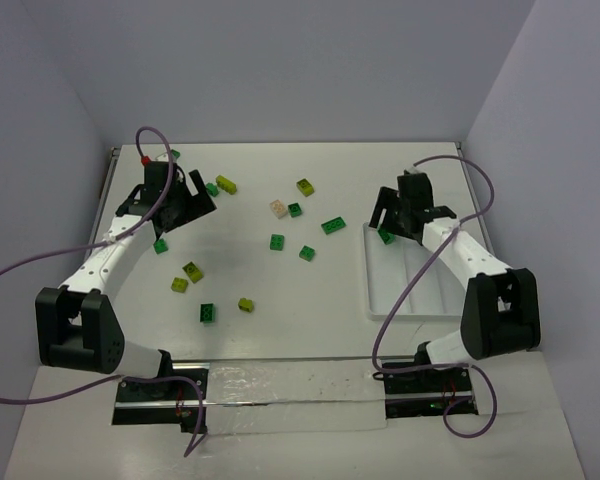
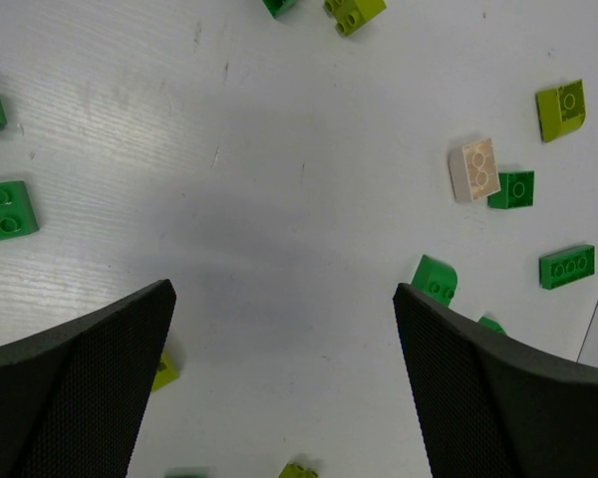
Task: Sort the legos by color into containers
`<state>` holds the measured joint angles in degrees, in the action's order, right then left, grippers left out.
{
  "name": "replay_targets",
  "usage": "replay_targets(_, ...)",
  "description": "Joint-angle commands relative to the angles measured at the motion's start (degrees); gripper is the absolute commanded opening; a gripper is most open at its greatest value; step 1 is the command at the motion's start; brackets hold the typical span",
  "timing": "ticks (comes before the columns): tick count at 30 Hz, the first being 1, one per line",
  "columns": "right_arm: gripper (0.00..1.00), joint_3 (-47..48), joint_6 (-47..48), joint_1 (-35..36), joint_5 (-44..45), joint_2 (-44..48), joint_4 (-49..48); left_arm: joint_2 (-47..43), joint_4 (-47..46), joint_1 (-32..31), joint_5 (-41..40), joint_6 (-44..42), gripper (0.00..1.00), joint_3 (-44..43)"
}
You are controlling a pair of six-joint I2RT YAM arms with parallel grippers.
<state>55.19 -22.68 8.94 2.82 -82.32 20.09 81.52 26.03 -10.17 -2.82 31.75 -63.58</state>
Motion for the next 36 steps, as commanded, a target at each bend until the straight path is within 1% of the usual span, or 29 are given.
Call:
replay_targets(1, 0.78, 10.83, 2.30, 7.38, -0.14, -3.74, 2.93, 0.55, -0.96, -0.02, 0.75, -0.19, 0.99, -2.27)
replay_targets(4, 0.77, 18.52, 1.83, 12.53, 2.89, -11.86, 5.44, -0.24, -1.86, -0.02, 1.71, -0.06, 0.99, -1.82)
replay_targets(8, 0.78, 21.62, -0.86, 14.08, 0.59, -17.17, 4.68, -0.49, -0.63, 0.00, 1.33, -1.02, 0.99, -2.95)
replay_targets(10, 0.82, 25.00, -1.05, 14.98, 1.04, -21.83, 6.62, -0.69, 0.49, 0.06, 0.54, -1.51, 0.99, -3.30)
replay_targets(13, 0.83, 28.81, -1.60, 16.05, 1.09, -25.78, 7.98, -2.58, -0.84, 0.02, 0.66, -1.47, 0.99, -2.49)
replay_targets(16, 0.83, 29.70, -3.21, 16.57, 1.39, -27.32, 8.26, -2.95, -1.42, 0.07, 1.24, -1.42, 0.99, -2.08)
replay_targets(19, 0.85, 31.25, -7.49, 16.90, 4.17, -29.53, 9.70, -2.46, -0.58, 0.07, 0.94, -1.47, 0.99, -2.29)
replay_targets(28, 0.90, 30.07, -17.54, 16.99, 8.58, -31.23, 9.62, -2.77, -0.46, 0.07, 0.81, -1.60, 0.99, -2.16)
replay_targets(36, 0.92, 31.01, -19.81, 16.99, 9.06, -33.49, 9.72, -2.75, -0.74, 0.00, 1.55, -2.04, 0.99, -1.92)
